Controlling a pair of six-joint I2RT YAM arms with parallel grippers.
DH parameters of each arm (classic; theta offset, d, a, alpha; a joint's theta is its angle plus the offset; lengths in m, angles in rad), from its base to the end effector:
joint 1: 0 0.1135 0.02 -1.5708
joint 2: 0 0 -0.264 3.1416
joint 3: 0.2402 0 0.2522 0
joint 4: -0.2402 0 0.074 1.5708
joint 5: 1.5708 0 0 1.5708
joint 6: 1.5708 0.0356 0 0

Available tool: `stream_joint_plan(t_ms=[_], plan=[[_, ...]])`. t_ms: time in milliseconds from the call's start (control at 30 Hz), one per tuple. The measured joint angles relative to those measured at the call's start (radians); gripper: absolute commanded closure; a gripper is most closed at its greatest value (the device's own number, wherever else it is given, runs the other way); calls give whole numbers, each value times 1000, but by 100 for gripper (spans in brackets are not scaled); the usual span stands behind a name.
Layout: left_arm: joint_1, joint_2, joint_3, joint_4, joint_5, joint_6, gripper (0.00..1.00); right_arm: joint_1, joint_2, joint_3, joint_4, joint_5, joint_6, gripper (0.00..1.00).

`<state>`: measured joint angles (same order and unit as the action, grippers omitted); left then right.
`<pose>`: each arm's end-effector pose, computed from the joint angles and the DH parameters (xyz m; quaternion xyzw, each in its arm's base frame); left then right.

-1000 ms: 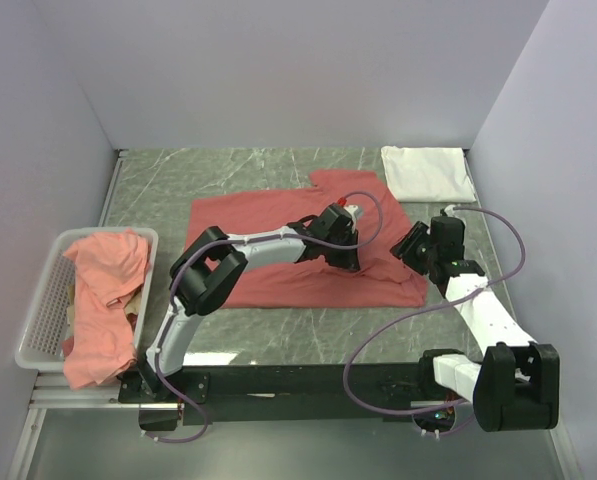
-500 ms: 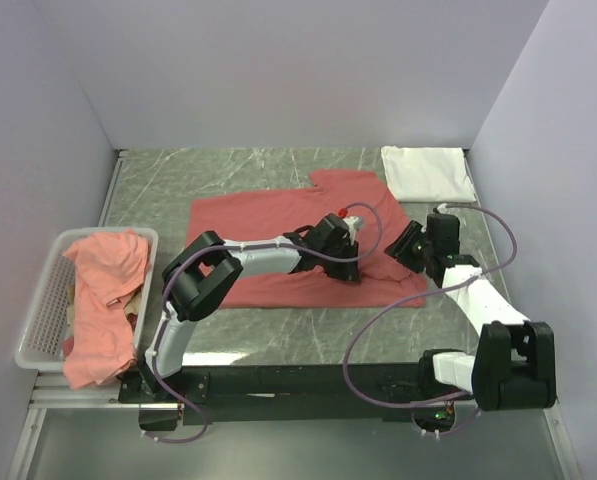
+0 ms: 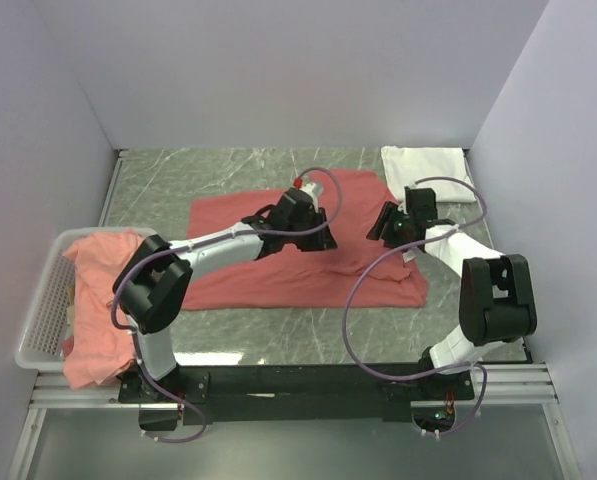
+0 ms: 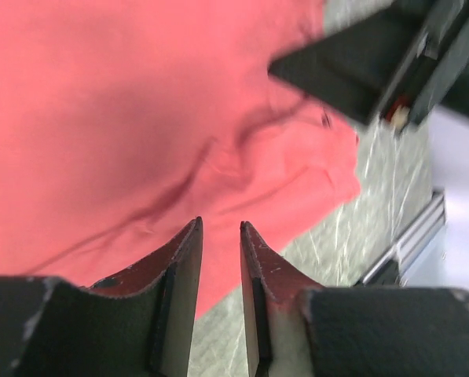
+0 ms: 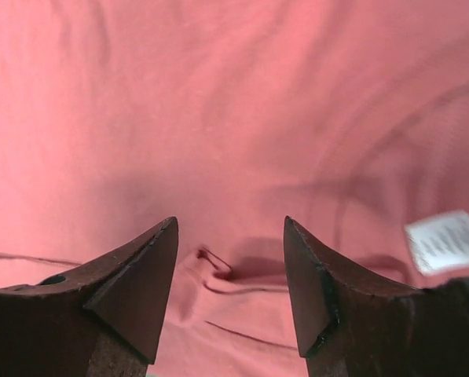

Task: Fold and stack the t-shirts
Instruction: Fold the tshirt

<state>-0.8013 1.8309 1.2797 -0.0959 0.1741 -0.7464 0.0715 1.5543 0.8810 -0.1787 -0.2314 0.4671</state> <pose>0.2843 -0.3024 0.2257 0.0632 0.8904 -0.3659 0.2631 0.3147 0.0307 0.1898 0.1429 0.9197 0.1971 0.3080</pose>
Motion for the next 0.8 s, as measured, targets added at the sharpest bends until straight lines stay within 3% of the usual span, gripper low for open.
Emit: stream_joint_plan(t_ms=[233,367,633,800], plan=[[85,-27,-62,-15,-5,-57,69,99,37,28,-23,0,-42,41],[98,-27,-68,-44,0,-63,69,131,42,20,-25,-10,-53,60],[96,-27,-66,-45,33,-61,70,152,12,-64,-25,-39,-53,73],[96,-17,-43,-44,56,-60,69,163,-62,-116,-21,-61,-42,75]])
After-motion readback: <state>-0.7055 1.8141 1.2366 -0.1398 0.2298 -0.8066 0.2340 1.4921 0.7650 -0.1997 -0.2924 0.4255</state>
